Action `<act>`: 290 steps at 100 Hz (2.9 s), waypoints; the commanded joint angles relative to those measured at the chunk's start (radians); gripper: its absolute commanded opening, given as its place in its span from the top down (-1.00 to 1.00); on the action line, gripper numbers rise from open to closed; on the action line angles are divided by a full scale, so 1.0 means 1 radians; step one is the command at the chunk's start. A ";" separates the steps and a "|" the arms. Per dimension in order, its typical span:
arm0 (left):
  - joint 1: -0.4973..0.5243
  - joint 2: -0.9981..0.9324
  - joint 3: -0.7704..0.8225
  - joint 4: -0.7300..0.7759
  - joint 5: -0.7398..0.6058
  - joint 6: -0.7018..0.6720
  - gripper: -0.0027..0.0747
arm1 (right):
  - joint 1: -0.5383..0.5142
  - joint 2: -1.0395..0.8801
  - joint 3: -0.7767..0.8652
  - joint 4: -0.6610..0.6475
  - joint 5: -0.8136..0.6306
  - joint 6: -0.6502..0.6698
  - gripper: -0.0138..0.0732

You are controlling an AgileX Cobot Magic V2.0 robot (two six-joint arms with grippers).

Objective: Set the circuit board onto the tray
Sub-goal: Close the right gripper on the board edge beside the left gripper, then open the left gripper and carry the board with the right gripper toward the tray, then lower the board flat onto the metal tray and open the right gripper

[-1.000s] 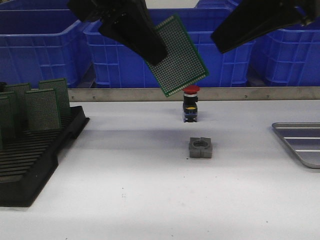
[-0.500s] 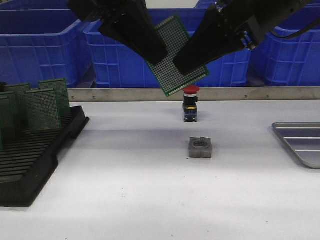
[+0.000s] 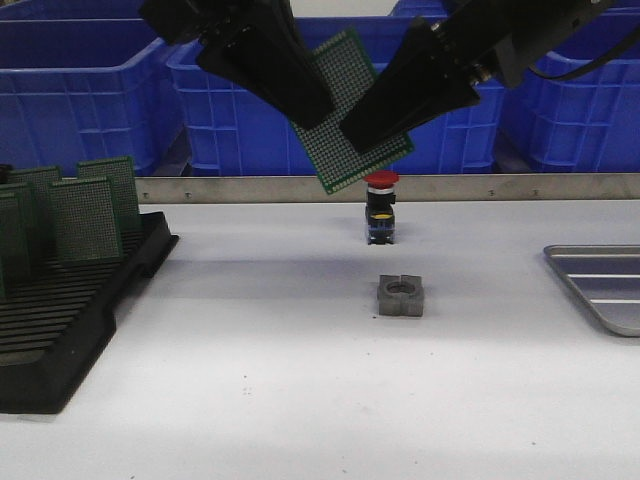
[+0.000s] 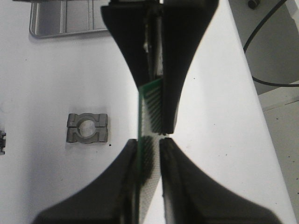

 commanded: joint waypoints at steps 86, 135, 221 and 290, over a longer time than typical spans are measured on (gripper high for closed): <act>-0.010 -0.054 -0.030 -0.097 0.057 -0.005 -0.46 | -0.592 -0.089 -0.032 -0.060 0.121 0.336 0.84; -0.010 -0.054 -0.030 -0.099 0.057 -0.005 -0.46 | -0.712 0.270 -0.032 -0.042 0.121 0.538 0.84; -0.010 -0.054 -0.030 -0.099 0.057 -0.005 -0.46 | -0.712 0.351 -0.033 -0.024 0.068 0.590 -0.40; 0.013 -0.054 -0.071 0.008 0.063 -0.005 -0.46 | -0.712 0.289 -0.033 -0.024 0.041 0.590 -0.42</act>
